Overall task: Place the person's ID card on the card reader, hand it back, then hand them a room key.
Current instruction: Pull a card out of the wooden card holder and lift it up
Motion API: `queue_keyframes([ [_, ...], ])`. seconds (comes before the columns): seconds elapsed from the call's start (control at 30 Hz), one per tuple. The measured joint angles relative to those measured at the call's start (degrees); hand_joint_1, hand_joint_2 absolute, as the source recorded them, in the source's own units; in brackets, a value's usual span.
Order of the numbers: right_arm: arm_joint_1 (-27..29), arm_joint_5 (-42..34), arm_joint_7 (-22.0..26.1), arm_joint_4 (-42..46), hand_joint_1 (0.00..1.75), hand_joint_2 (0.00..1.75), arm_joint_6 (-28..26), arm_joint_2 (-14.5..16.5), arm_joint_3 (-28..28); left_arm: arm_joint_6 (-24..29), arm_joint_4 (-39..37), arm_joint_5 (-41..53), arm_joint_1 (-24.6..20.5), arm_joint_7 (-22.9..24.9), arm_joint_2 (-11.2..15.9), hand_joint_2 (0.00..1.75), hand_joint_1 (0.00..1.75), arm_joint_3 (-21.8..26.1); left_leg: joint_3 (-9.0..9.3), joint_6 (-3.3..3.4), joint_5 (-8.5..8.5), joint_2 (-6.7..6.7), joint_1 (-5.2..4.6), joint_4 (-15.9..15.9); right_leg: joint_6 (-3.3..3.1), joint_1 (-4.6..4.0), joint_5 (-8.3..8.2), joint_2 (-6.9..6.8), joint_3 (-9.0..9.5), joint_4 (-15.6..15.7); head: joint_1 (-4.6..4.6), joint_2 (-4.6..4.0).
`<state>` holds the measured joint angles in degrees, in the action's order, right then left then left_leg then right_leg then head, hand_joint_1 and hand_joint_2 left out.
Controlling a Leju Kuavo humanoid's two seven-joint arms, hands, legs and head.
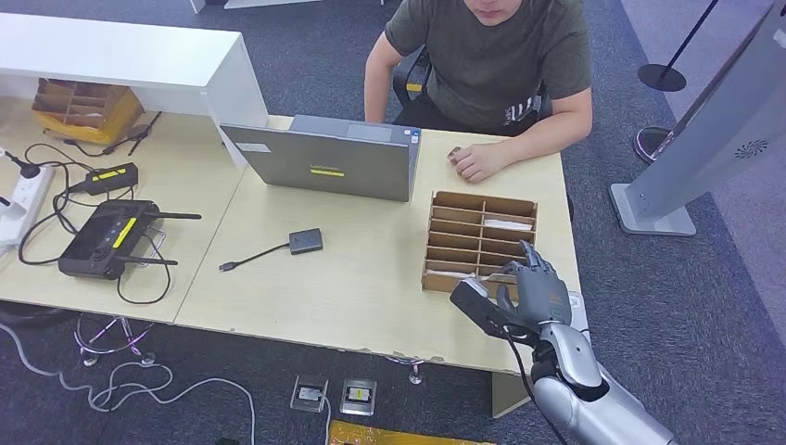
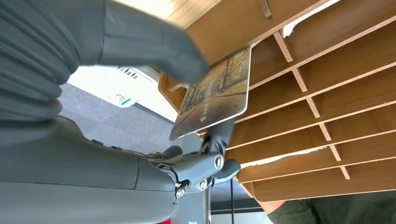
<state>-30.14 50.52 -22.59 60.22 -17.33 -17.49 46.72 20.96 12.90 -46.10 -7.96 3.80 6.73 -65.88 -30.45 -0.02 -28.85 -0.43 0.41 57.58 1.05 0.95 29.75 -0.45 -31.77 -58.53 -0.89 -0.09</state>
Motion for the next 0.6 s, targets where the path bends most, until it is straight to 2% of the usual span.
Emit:
queue_keyframes([
  [0.6, -0.14, 0.27, 0.40, -1.59, 1.75, 1.75, -0.61, 0.00, 0.03, 0.07, -0.01, -0.41, 0.05, 0.00, 0.05, 0.00, 0.00, 0.00, 0.00, 0.00, 0.00, 0.00, 0.00, 0.00, 0.00, 0.00, 0.00, 0.00, 0.01, 0.00, 0.01, 0.00],
])
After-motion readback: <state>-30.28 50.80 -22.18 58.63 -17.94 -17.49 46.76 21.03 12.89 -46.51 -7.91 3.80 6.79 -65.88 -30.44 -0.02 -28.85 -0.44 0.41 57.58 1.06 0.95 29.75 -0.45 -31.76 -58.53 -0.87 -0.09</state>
